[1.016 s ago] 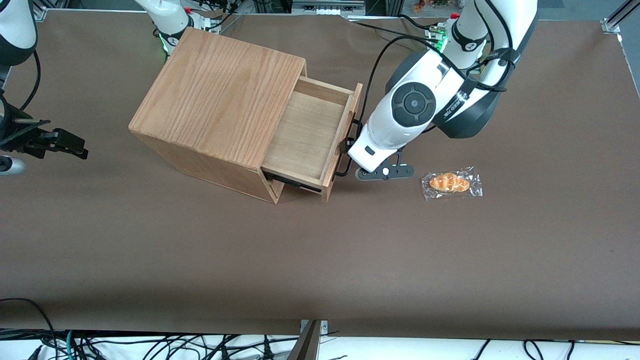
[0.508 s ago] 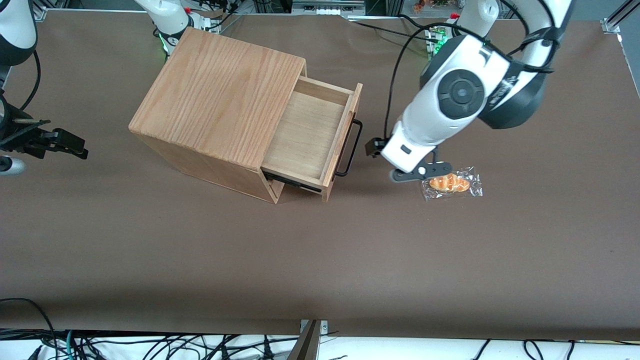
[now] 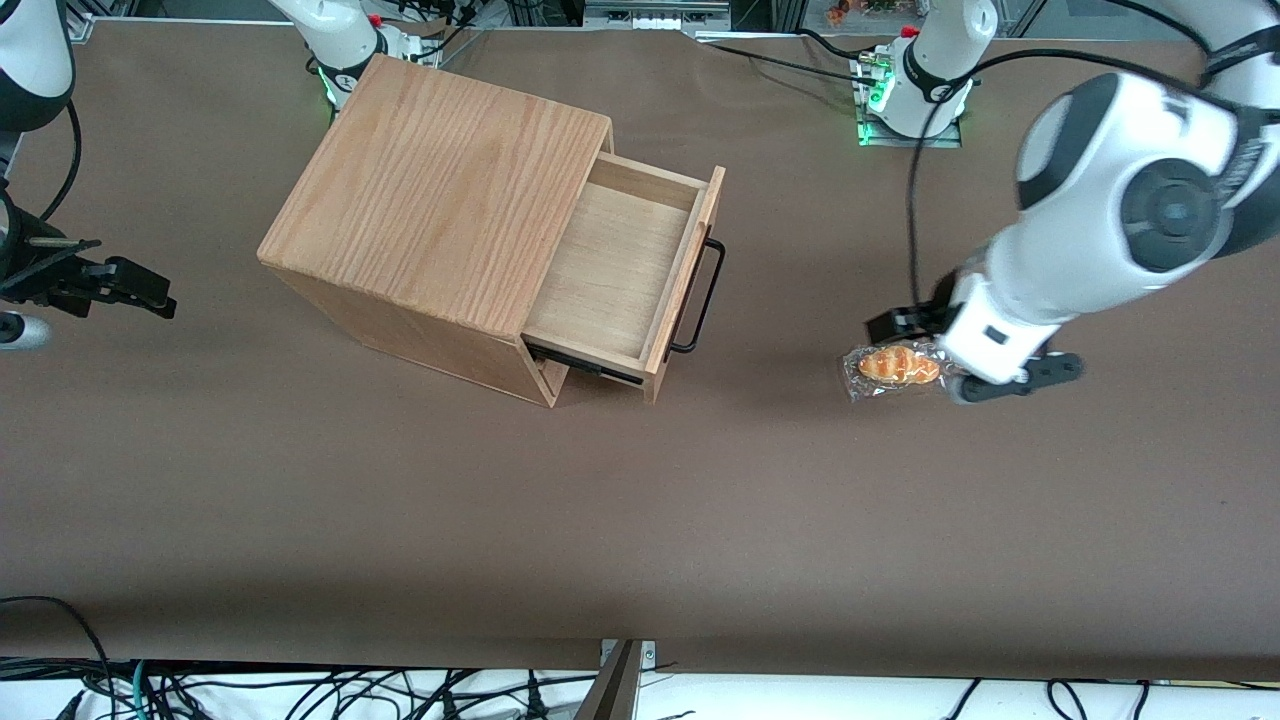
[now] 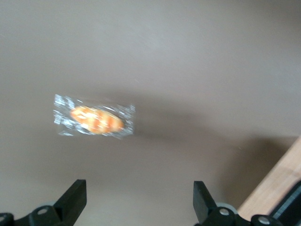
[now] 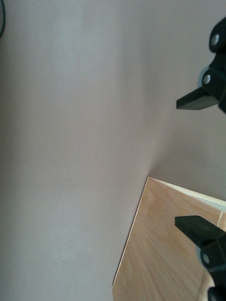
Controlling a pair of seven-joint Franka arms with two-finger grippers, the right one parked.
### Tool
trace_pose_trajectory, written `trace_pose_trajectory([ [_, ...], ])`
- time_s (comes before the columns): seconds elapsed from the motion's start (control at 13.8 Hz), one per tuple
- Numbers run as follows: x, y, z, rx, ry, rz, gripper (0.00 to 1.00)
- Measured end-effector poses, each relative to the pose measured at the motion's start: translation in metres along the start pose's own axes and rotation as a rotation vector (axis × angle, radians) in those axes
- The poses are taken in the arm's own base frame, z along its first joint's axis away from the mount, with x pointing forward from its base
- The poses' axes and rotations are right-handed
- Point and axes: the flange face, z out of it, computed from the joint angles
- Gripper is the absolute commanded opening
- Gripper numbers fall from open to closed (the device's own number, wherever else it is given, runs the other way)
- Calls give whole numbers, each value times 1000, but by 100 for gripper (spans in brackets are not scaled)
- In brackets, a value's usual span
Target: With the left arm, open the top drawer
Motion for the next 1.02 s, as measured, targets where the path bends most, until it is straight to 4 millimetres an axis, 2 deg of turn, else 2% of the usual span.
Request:
trace_pose_trajectory([
  [0.07,6,-14,-10,23,22,0,100],
  [0.22,11,-28,-20,50,47,13,100],
  [0.44,15,-40,-21,60,36,27,100],
  [0.73,13,-46,-27,66,34,56,100],
  [0.87,15,-62,-37,82,52,88,100],
  [1.02,21,-88,-44,87,58,97,100],
])
